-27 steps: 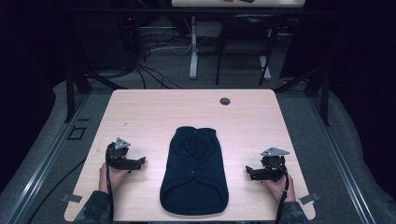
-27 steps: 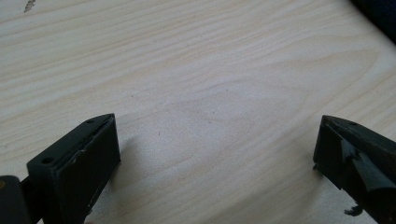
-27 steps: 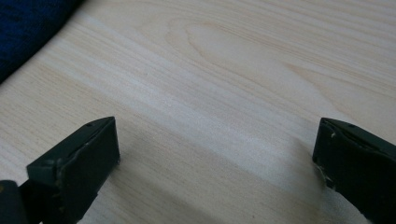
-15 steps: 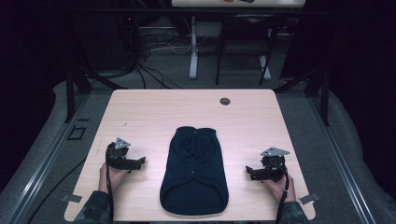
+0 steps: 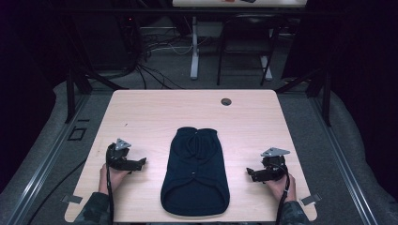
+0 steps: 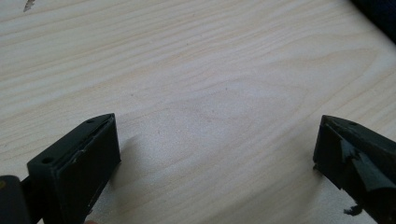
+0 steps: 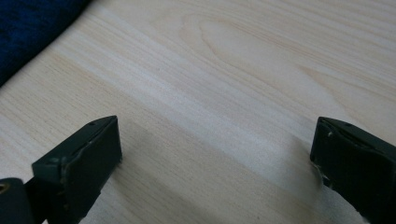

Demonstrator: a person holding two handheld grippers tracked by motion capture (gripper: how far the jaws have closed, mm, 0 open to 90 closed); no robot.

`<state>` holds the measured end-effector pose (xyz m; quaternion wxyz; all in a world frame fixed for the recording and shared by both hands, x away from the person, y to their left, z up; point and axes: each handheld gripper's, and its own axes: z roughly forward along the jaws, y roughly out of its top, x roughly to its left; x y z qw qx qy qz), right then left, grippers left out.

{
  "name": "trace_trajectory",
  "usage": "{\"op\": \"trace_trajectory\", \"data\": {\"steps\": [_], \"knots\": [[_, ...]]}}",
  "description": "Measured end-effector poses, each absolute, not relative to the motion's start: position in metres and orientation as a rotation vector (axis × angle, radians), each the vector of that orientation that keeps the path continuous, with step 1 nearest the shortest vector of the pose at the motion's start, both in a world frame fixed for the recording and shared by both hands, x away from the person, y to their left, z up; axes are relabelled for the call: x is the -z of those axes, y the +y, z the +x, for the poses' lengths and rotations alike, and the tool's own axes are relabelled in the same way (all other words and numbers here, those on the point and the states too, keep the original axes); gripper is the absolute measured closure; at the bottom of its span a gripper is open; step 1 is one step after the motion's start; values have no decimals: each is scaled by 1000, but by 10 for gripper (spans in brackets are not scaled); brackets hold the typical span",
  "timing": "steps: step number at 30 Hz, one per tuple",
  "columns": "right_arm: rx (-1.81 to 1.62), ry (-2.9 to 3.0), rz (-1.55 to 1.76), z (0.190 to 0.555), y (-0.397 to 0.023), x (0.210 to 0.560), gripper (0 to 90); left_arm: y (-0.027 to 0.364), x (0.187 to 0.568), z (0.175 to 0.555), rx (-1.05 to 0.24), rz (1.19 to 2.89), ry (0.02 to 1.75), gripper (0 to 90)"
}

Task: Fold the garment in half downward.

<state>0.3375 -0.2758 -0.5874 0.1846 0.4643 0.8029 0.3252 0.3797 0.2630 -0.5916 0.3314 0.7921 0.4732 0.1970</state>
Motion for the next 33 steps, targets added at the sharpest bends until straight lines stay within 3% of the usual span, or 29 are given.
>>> {"op": "trace_trajectory", "data": {"steps": [8, 16, 33], "knots": [[-864, 2296, 1356, 340, -270, 583, 0, 256, 587, 379, -537, 2109, 1213, 59], [-926, 2290, 1373, 340, -266, 570, 0, 256, 573, 386, -463, 2057, 1235, 5], [-977, 2357, 1341, 357, -247, 546, 0, 250, 557, 401, -426, 2027, 1193, 6]]}}
